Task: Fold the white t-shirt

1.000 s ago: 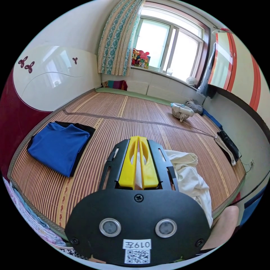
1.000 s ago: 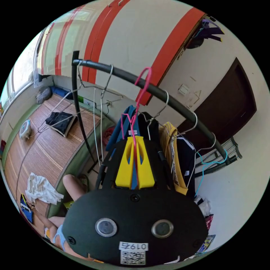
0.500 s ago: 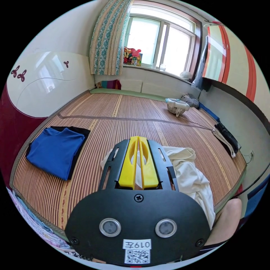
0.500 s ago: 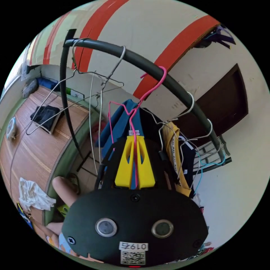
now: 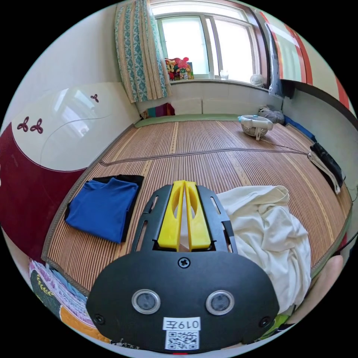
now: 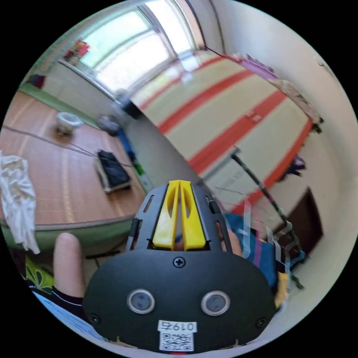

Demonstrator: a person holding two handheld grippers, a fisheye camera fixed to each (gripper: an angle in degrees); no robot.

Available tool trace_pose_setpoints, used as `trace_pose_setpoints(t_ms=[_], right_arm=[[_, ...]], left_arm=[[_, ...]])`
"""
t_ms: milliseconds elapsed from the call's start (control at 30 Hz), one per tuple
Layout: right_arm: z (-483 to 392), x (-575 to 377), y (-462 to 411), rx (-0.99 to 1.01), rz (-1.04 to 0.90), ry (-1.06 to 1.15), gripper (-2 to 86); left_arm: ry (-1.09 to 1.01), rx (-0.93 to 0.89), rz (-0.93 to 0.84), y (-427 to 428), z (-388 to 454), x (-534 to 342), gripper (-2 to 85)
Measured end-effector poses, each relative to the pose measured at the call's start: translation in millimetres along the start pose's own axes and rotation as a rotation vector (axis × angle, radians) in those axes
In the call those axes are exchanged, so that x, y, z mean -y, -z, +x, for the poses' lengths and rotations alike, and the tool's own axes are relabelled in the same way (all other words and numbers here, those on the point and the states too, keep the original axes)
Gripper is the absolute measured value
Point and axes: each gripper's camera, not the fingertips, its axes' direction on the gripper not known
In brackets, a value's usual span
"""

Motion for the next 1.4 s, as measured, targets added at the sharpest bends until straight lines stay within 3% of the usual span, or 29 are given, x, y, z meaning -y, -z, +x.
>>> trace_pose_setpoints(t_ms=[33,200,300,433,533,667,733,800,967,1133,1233,1400], right_arm=[[-22.3,0.4,-10.1,0.079,0.021,0.004,-0.4],[-218.6,17.9,-100.5,0.968,0.058,-0.023,4.9],[-330.4,32.9,-134.7,1.244,-0.039,-0.002,8.1],[-442.3,43.0,-169.8,1.317,-0.2,0.044,10.5],[-495.4,48.8,-197.7,1.382,-0.298,0.019,12.1],[-555.7,57.0,-209.3,1.193,-0.309,0.163,11.8],[-583.1,55.9,-217.1,1.081,-0.35,0.273,6.3],[-590.2,53.4,-224.0,0.98,-0.269,0.319,0.6],[-558.2,51.5,-252.2,1.048,-0.127,0.314,0.1],[-532.9,39.5,-289.7,1.026,-0.067,0.248,4.3],[-524.8,28.5,-283.5,1.145,0.084,0.217,6.8],[-596.8,12.3,-263.8,1.194,0.063,0.328,12.1]], left_arm=[[-0.003,-0.004,0.003,0.3,-1.3,0.3,1.0],[0.019,-0.188,-0.03,-6.8,-26.2,3.5,1.0],[0.055,-0.266,-0.051,-12.4,-42.2,6.3,1.0],[0.038,-0.357,-0.118,-23.0,-47.3,9.8,1.0],[-0.007,-0.311,-0.188,-33.5,-40.3,11.8,1.0],[-0.058,-0.273,-0.196,-40.7,-25.2,14.0,1.0],[-0.075,-0.274,-0.203,-46.3,-17.5,14.1,1.0],[-0.118,-0.248,-0.235,-58.0,-4.2,13.2,0.9],[-0.148,-0.188,-0.317,-83.4,15.0,19.9,1.0],[-0.159,-0.204,-0.292,-90.1,12.8,20.5,1.0],[-0.122,-0.178,-0.286,-91.8,6.0,18.2,1.0],[-0.008,-0.335,-0.258,-96.0,-1.8,14.3,0.9]])
